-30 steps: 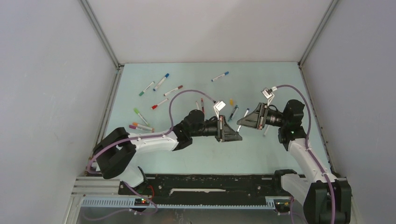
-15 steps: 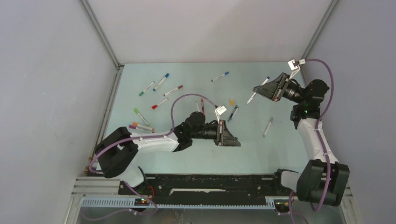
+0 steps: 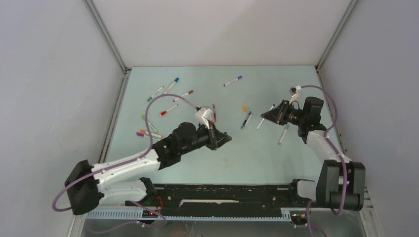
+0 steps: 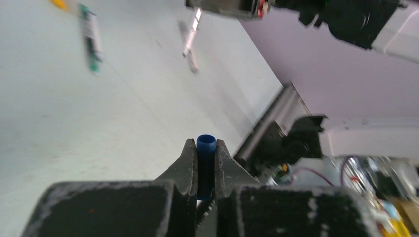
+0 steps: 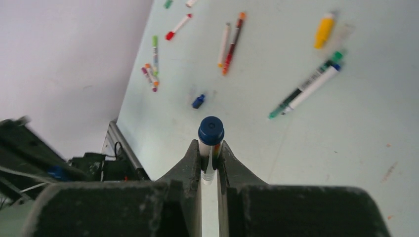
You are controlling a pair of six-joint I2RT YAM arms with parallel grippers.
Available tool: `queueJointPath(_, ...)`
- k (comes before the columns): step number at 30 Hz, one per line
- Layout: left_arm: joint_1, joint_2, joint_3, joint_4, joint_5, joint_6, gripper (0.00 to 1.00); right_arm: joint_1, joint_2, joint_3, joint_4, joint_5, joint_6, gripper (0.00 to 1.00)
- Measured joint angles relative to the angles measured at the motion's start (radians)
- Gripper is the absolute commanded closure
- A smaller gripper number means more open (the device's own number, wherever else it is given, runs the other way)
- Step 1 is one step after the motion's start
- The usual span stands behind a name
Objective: Open the pen caps
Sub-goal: Place the pen at the center of the board.
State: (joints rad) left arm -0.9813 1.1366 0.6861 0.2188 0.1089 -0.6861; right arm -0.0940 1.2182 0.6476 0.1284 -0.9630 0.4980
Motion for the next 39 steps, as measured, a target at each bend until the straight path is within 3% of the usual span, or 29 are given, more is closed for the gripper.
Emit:
queueJointPath(6,0.000,-0.217,-0.135,-0.045,-0.286,0.063,1.00,0.002,0.154,0.000,-0.005,0.089,-0.013,1.00)
queueJointPath(10,0.000,-0.288,-0.201,-0.061,-0.389,0.079,1.00,0.008,0.244,0.032,-0.043,0.134,-0.018,1.00)
queueJointPath(25,0.002,-0.277,-0.222,-0.077,-0.507,0.107,1.00,0.022,0.586,0.262,-0.237,0.156,-0.048,0.95)
queueJointPath(28,0.002,-0.268,-0.222,-0.080,-0.507,0.111,1.00,0.034,0.621,0.293,-0.264,0.156,-0.055,0.90)
queueJointPath(39,0.002,-0.250,-0.222,-0.088,-0.507,0.111,0.99,0.046,0.671,0.361,-0.322,0.135,-0.070,0.56)
